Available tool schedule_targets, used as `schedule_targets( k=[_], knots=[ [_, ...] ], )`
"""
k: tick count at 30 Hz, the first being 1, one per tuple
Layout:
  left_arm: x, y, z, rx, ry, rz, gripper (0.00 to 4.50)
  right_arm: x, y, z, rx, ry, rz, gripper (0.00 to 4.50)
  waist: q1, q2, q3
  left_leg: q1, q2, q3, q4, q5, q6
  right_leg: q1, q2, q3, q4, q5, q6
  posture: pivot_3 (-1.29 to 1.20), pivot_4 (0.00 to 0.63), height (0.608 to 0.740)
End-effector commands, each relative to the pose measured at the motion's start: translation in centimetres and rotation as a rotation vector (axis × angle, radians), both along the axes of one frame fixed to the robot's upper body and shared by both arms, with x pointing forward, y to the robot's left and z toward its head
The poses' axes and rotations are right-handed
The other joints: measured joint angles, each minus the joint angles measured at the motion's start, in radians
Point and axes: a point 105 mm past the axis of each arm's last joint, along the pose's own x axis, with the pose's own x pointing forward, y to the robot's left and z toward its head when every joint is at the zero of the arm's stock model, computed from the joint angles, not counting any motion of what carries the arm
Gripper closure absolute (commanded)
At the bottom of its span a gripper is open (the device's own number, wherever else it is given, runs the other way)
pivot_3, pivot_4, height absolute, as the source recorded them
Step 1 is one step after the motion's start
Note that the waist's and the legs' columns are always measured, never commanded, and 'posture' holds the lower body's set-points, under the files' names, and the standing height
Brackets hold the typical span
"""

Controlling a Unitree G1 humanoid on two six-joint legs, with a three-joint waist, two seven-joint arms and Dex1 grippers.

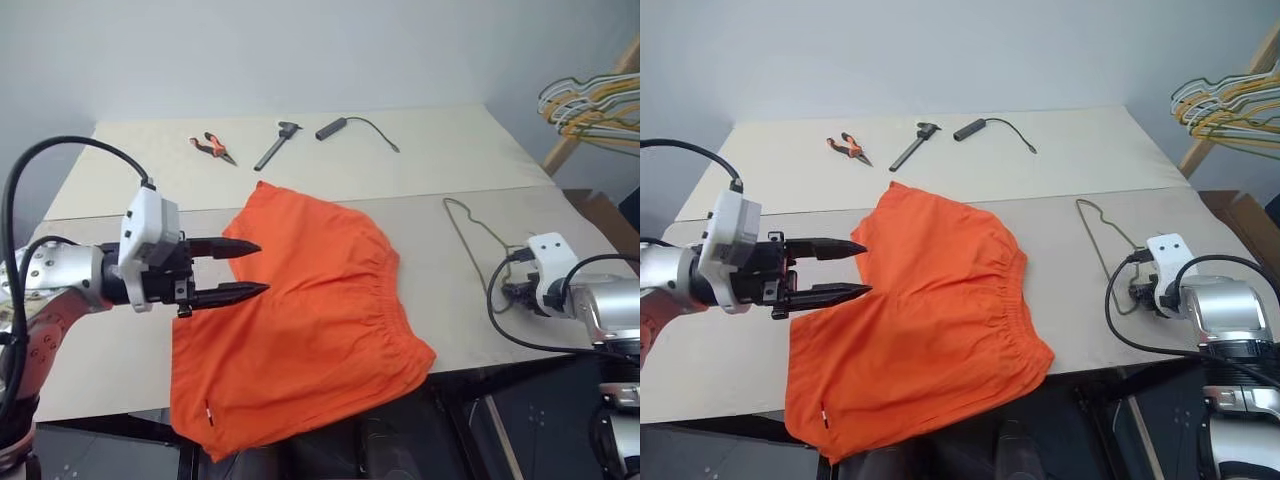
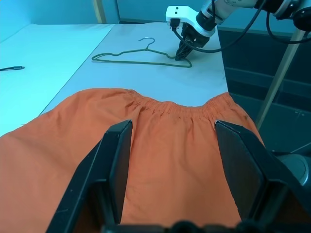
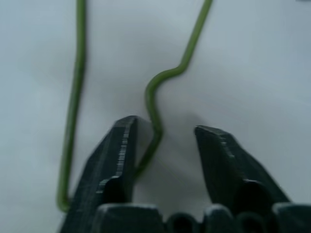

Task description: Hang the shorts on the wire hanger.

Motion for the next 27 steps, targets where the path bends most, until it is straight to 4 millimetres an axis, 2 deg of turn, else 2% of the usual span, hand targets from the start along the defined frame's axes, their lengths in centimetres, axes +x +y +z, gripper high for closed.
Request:
schedule_targets(
  k=[1,3,4,8,11,14,16,21,23,27],
  knots=[
    [-0.4,0.1,0.9,0.013,-0.038,-0.014,1.59,-0.5,0.5,0.3,0.060,0.014,0.000,3.64,-0.001,0.000,0.000,0.000,0.000,0.000,0.000,0.000,0.000,0.000,0.000,0.000,0.000,0.000,0.000,-0.14,0.130,0.740],
    [-0.3,0.2,1.0,0.016,-0.041,-0.012,1.59,-0.5,0.9,0.5,0.059,0.011,0.007,4.37,-0.002,0.000,0.000,0.000,0.000,0.000,0.000,0.000,0.000,0.000,0.000,0.000,0.000,0.000,0.000,-0.14,0.128,0.740],
    [-0.1,0.2,1.0,0.015,-0.043,-0.010,1.59,-0.4,1.0,0.8,0.056,0.001,0.007,4.47,-0.003,0.000,0.000,0.000,0.000,0.000,0.000,0.000,0.000,0.000,0.000,0.000,0.000,0.000,0.000,-0.14,0.127,0.740],
    [0.4,0.0,1.3,-0.015,-0.047,-0.004,1.59,1.0,2.8,4.5,-0.035,-0.179,0.097,4.47,-0.006,0.000,0.000,-0.001,0.000,0.000,0.000,0.001,-0.001,-0.001,0.000,0.000,0.000,0.000,0.000,-0.15,0.122,0.740],
    [1.3,-0.1,1.8,-0.054,-0.043,0.016,1.59,2.3,5.2,9.3,-0.275,-0.470,0.294,4.47,-0.007,0.002,0.000,-0.001,-0.001,0.000,0.000,0.001,-0.002,-0.002,0.000,0.001,0.001,0.000,0.001,-0.16,0.109,0.740],
    [2.6,0.0,2.6,-0.083,-0.043,0.042,1.59,2.5,7.9,12.3,-0.568,-0.699,0.552,4.47,-0.005,0.002,0.000,-0.001,-0.001,0.000,0.000,0.004,-0.007,-0.002,0.000,0.001,0.001,-0.001,0.002,-0.16,0.093,0.740],
    [3.6,0.2,3.2,-0.082,-0.040,0.064,1.59,2.4,9.7,13.4,-0.709,-0.815,0.715,4.47,-0.006,0.001,0.000,-0.001,-0.001,0.000,0.000,0.005,-0.009,-0.001,0.000,0.001,0.001,-0.002,0.004,-0.16,0.081,0.740],
    [5.9,0.6,4.5,-0.054,-0.007,0.099,1.59,1.6,12.6,15.3,-0.942,-1.058,0.988,4.47,-0.015,0.000,-0.001,-0.002,-0.001,0.001,0.000,0.005,-0.009,-0.001,0.000,0.001,0.000,-0.001,0.003,-0.15,0.060,0.740],
    [6.9,0.6,4.6,-0.034,0.003,0.086,1.59,1.3,13.6,16.1,-0.938,-1.149,1.044,4.47,-0.025,0.000,-0.001,-0.002,-0.002,0.001,0.001,0.005,-0.009,-0.002,0.000,0.001,0.001,-0.001,0.004,-0.15,0.055,0.740],
    [8.2,0.0,3.9,0.008,0.038,0.063,1.59,1.3,14.4,16.9,-0.936,-1.219,1.079,4.47,-0.041,-0.001,-0.002,-0.002,-0.001,0.001,0.001,0.006,-0.010,-0.002,0.000,0.001,0.001,-0.001,0.004,-0.16,0.050,0.740]
  ],
)
